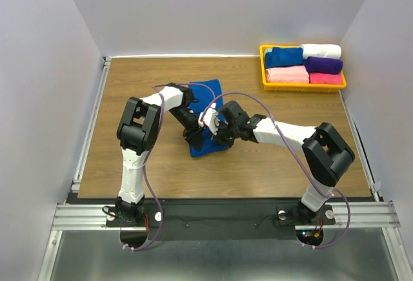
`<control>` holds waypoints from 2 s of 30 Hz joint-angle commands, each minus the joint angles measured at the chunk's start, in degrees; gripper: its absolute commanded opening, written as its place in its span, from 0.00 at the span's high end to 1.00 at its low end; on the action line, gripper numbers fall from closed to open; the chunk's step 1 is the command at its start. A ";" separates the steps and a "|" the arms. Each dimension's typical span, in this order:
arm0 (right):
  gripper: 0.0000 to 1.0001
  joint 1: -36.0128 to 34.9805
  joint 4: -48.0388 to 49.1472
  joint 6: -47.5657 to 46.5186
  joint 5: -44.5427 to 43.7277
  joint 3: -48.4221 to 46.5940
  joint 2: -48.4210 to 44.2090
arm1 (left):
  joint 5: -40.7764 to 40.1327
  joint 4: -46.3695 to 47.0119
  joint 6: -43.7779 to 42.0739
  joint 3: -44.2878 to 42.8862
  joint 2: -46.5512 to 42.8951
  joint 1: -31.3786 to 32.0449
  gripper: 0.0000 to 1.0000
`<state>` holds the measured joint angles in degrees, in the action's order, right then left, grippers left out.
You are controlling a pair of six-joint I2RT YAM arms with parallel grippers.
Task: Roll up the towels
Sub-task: Roll the towel
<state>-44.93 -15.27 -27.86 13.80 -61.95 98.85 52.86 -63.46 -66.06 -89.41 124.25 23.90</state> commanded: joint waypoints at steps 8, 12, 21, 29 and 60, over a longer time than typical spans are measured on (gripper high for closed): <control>1.00 2.74 -13.55 -1.94 17.05 -7.56 0.55 | -1.62 8.79 1.10 10.56 -12.71 -7.98 0.27; 1.00 2.65 -15.76 -2.73 17.75 -8.45 1.52 | -1.36 10.29 2.61 9.96 -13.94 -12.47 0.27; 0.99 5.28 -19.18 2.89 27.57 -11.69 7.67 | -3.89 24.92 6.73 20.20 -33.39 -18.89 0.22; 0.99 11.70 -24.53 7.64 40.67 -18.45 16.18 | -20.91 42.97 1.91 47.69 -63.22 -5.23 0.01; 0.94 15.66 -37.11 12.91 51.06 -34.28 36.94 | -47.85 85.34 -6.45 63.48 -47.09 24.26 0.19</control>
<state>-29.58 -50.94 -14.15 64.79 -94.26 133.95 7.31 17.02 -71.44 -24.73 74.59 47.90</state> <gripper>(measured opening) 0.075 0.831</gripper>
